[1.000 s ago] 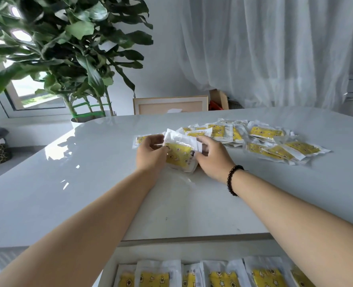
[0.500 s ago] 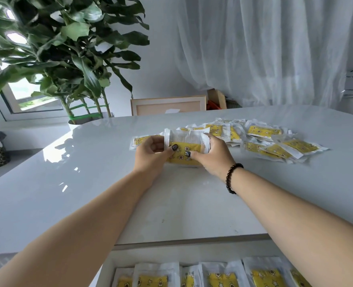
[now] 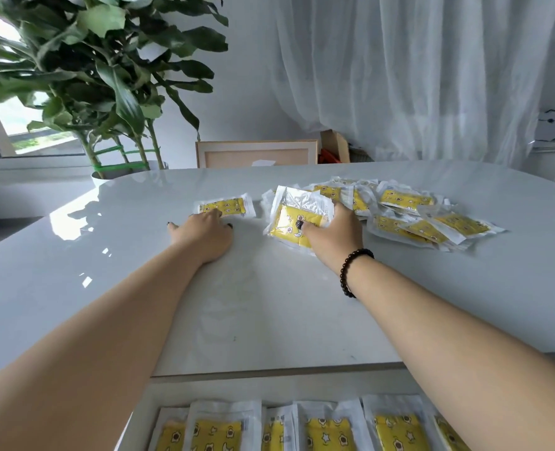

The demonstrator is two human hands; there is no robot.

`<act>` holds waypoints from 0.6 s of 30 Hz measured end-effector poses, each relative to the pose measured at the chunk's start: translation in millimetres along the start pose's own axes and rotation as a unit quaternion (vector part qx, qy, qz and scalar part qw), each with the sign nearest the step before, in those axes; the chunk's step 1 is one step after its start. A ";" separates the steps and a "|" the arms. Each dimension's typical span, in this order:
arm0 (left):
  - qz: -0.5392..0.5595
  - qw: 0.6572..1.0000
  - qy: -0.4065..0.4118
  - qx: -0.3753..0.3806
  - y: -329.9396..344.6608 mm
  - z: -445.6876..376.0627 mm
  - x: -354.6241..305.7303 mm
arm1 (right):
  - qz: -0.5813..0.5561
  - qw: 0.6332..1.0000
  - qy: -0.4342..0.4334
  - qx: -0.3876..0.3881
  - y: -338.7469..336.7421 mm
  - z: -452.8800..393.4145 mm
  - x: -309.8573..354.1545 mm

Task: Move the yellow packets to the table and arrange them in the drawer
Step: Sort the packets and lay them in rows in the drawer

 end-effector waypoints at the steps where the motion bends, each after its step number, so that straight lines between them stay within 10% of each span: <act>1: -0.026 0.999 0.020 -0.039 -1.2 4.1 -1.5 | 0.000 1.000 0.002 -0.003 0.2 -1.1 -0.3; 6: 0.025 0.978 0.045 -0.203 -9.4 18.9 -4.3 | 0.006 1.000 0.005 -0.028 -3.5 -0.4 2.1; 12: 0.020 1.000 -0.004 -0.022 -4.0 15.7 -3.5 | -0.024 0.999 0.007 -0.033 -9.7 -0.2 3.2; 18: 0.237 0.967 -0.033 -0.085 -15.5 21.7 -2.1 | -0.030 0.999 0.005 -0.031 -9.0 0.5 5.1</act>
Point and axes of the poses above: each hand's wrist, its own z-axis away from the middle knuckle, its own y-axis out of the palm, x = y × z, the point moved 1 cm from there along -z, towards the middle knuckle, and after that the axes turned 7 degrees about y, right-handed, at the moved point
